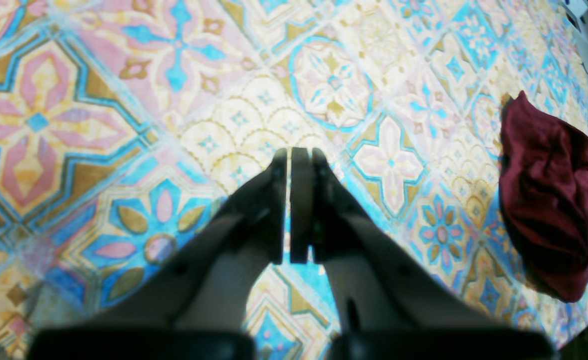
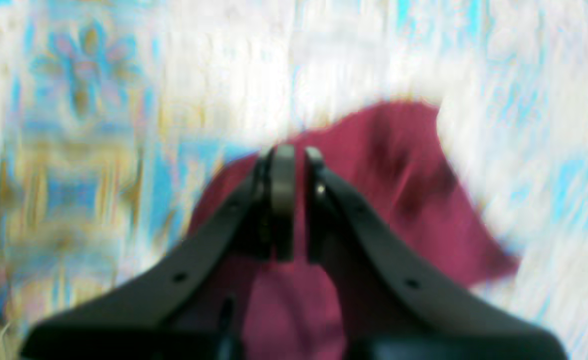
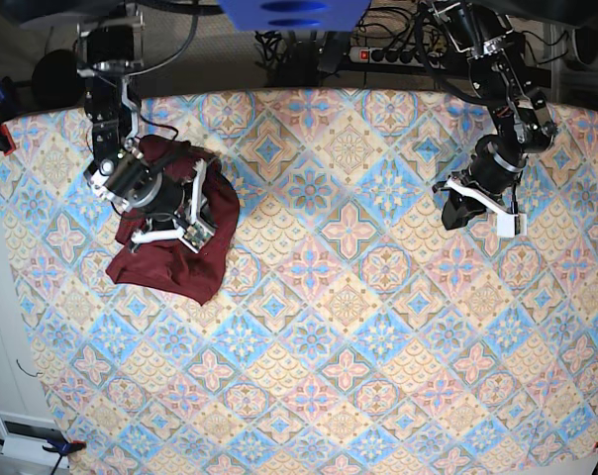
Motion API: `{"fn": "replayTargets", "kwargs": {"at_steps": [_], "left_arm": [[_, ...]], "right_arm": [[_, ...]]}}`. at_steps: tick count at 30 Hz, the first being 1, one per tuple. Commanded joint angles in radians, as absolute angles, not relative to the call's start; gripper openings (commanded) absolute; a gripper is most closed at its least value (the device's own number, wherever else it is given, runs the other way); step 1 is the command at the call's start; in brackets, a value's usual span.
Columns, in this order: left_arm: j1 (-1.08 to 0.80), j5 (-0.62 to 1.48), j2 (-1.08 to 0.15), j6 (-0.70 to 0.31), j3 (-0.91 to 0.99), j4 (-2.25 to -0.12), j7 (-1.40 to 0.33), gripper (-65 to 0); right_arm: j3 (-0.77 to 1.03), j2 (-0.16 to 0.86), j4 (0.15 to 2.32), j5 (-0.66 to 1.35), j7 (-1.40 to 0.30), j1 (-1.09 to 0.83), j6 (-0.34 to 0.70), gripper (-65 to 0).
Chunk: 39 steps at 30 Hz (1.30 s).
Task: Layout the t-shirt on the table in an organized manner, then fold the t-shirt properly
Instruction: 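Drag the folded shirt with the right gripper and flatten it into a square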
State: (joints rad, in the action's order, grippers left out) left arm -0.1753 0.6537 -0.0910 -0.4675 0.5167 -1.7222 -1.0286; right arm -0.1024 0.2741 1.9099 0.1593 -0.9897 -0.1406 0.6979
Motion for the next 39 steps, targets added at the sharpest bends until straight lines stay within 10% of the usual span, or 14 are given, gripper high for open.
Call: {"fn": "replayTargets", "kwargs": {"at_steps": [1,39], "left_arm": [[-0.156,0.676,-0.099,-0.473,0.516,-1.738,-1.006,-65.0],[-0.153,0.676,-0.097,-0.473,0.516,-1.738,-1.006,-65.0]], "right_arm": [[-0.090,0.283,1.937,0.171,-0.970,-0.156,0.698,-61.6],[-0.071,0.326,1.722,0.168,-0.964,-0.237,0.698,-61.6]]}}
